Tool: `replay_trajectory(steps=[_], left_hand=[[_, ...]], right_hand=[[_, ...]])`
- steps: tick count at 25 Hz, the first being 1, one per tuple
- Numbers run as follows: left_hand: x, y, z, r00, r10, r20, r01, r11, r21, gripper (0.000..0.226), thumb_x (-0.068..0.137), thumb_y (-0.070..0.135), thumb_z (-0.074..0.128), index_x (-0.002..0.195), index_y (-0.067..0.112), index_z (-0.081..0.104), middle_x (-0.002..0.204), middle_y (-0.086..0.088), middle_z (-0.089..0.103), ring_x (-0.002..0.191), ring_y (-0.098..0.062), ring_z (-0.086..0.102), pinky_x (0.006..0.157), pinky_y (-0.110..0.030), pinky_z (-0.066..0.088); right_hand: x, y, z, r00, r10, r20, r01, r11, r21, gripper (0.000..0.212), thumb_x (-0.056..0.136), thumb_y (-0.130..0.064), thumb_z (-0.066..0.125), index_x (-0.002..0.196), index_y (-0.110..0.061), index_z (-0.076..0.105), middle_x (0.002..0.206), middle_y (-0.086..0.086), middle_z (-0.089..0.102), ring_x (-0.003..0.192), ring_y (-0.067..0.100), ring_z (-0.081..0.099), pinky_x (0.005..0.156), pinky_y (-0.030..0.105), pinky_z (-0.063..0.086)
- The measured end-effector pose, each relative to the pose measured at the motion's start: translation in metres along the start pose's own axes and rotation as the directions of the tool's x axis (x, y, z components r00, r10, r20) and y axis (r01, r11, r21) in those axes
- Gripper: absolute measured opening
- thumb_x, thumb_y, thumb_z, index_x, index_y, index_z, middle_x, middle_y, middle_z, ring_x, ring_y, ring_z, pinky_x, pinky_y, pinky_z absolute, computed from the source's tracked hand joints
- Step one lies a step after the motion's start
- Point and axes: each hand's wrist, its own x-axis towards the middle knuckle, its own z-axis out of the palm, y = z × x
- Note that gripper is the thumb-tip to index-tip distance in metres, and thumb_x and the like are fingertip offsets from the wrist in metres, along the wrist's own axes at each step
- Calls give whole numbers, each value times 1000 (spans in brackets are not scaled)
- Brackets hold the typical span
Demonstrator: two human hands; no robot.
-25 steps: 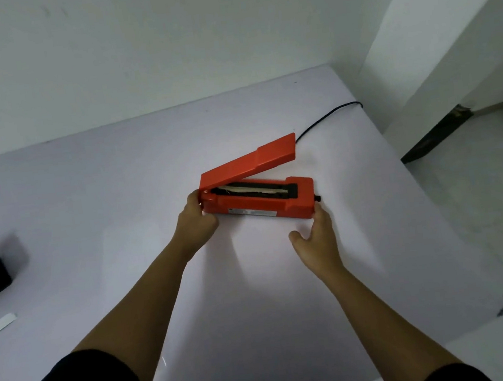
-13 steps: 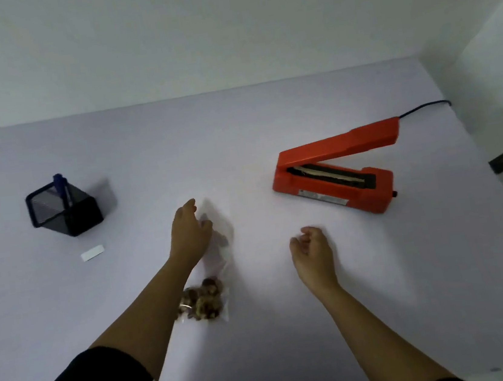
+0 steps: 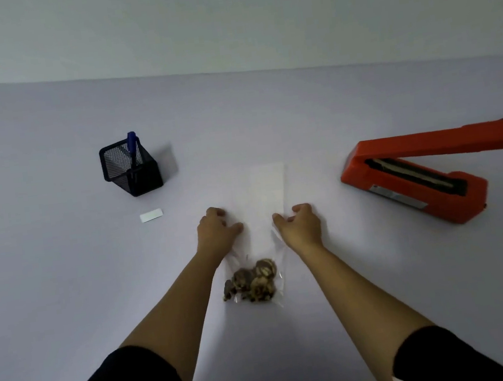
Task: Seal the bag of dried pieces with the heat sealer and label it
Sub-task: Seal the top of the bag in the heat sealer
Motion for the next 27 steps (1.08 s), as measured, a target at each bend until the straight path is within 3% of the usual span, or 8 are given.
replay_trajectory(steps=[3, 5, 8, 15, 22, 27], left_hand=[[3, -4, -4, 997, 3, 76, 9, 989, -149, 28, 84, 18, 64, 111, 14, 61, 90, 2, 57, 98, -24, 57, 76, -28, 45], [3, -4, -7, 991, 24, 130, 12, 963, -271, 15, 87, 18, 59, 99, 15, 66, 89, 1, 61, 91, -22, 59, 73, -26, 46], [-3, 6, -10, 978, 61, 197, 31, 901, -434, 20, 94, 24, 52, 95, 10, 66, 90, -4, 66, 80, -21, 62, 71, -28, 51], [-21, 23, 14, 943, 94, 320, 35, 925, -377, 21, 95, 23, 51, 93, 8, 66, 84, -5, 71, 71, -19, 66, 58, -24, 48], [-48, 54, 62, 876, 121, 467, 72, 924, -375, 15, 92, 18, 56, 84, 7, 63, 85, -10, 73, 63, -14, 66, 59, -24, 49], [-69, 72, 99, 836, 218, 504, -27, 933, -358, 11, 87, 12, 61, 83, 6, 69, 80, -6, 67, 75, -14, 62, 69, -23, 47]], right_hand=[[0, -1, -3, 994, -62, 91, 63, 998, -1, 28, 89, -33, 57, 105, -9, 58, 95, 4, 62, 89, 21, 58, 76, 25, 41], [1, 0, -5, 984, -144, 109, 141, 989, 40, 28, 93, -34, 50, 94, -10, 64, 87, 1, 63, 82, 17, 57, 73, 25, 40], [6, 0, -15, 984, -162, 71, 138, 955, 264, 22, 93, -30, 51, 94, -14, 65, 88, 1, 67, 80, 13, 63, 77, 25, 48], [-6, 33, -54, 995, -14, 98, -34, 879, 476, 15, 93, -19, 54, 93, -9, 66, 77, -1, 66, 70, 7, 63, 62, 12, 50], [-22, 72, -121, 1000, -21, -3, 19, 863, 504, 14, 91, -18, 56, 97, -10, 66, 78, -1, 69, 69, 7, 65, 67, 17, 50], [-32, 104, -170, 998, 5, -68, 29, 870, 492, 15, 90, -20, 58, 96, -9, 67, 78, 1, 71, 69, 9, 67, 64, 15, 52]])
